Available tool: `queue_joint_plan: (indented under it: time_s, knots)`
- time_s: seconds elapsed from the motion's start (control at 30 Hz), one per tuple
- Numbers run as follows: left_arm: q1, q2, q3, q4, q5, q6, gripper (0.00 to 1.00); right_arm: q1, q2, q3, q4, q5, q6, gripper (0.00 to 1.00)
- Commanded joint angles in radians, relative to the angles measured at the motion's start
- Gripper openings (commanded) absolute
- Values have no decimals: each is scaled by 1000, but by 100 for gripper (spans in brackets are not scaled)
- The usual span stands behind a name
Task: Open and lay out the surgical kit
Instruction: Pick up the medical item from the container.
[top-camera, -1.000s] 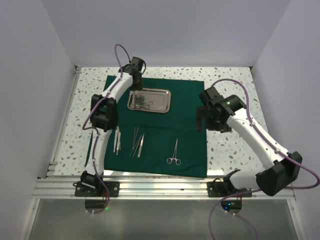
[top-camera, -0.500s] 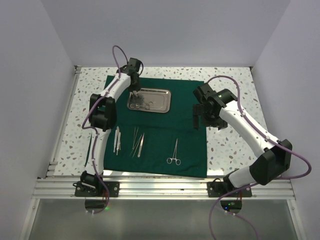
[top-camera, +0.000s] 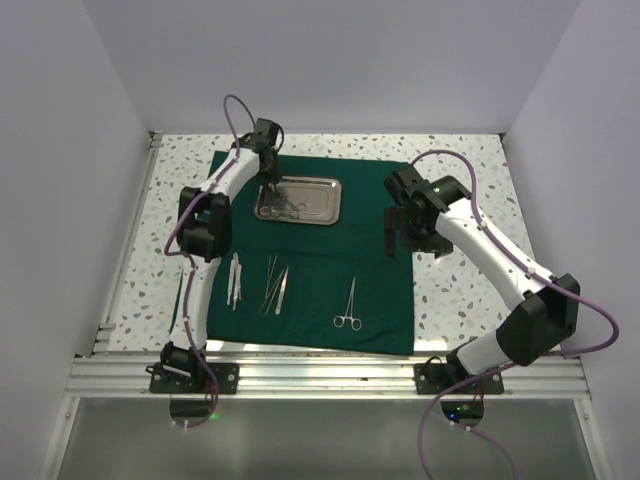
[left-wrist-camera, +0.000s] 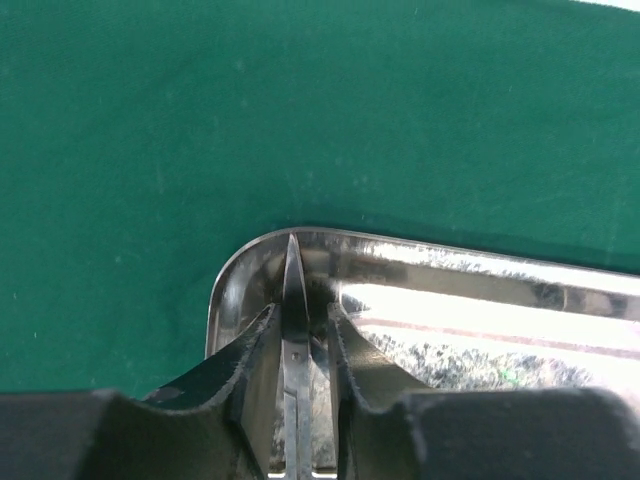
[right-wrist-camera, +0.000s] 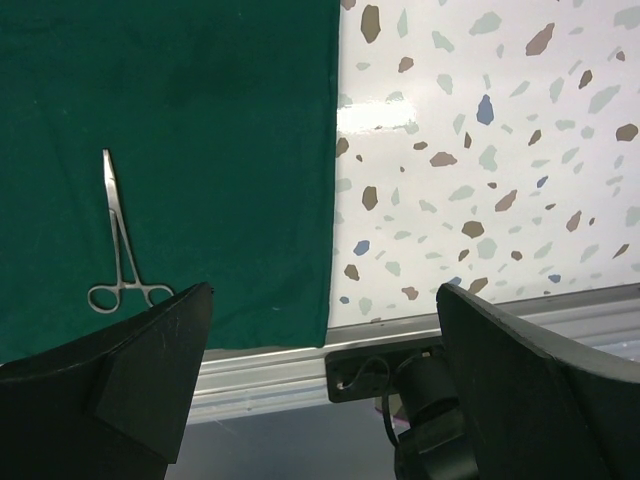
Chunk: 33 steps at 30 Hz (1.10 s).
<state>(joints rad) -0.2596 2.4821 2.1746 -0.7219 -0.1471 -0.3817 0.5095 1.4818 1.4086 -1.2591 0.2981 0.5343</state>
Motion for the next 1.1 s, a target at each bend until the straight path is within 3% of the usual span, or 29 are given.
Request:
queue_joint_plan:
  time_s: [0.0, 0.17, 0.37, 0.5, 0.63, 0.83, 1.07]
  knots:
    - [33, 78, 4, -28, 26, 6, 27, -2, 2, 36, 3, 22, -8, 98]
    - [46, 113, -22, -25, 44, -6, 18, -3, 9, 35, 4, 22, -8, 98]
    - [59, 130, -30, -14, 38, 29, 0, -3, 21, 35, 9, 18, -7, 98]
    - [60, 129, -2, -28, 57, 40, 0, -2, 21, 35, 12, 10, -7, 98]
    - [60, 32, -21, 6, 92, 56, 0, -2, 11, 27, 21, 3, -7, 98]
    - [60, -84, 82, -8, 127, 86, 0, -3, -15, 3, 44, -27, -5, 99]
    - [60, -227, 8, 1, 133, 96, 0, -2, -72, -25, 63, -45, -16, 98]
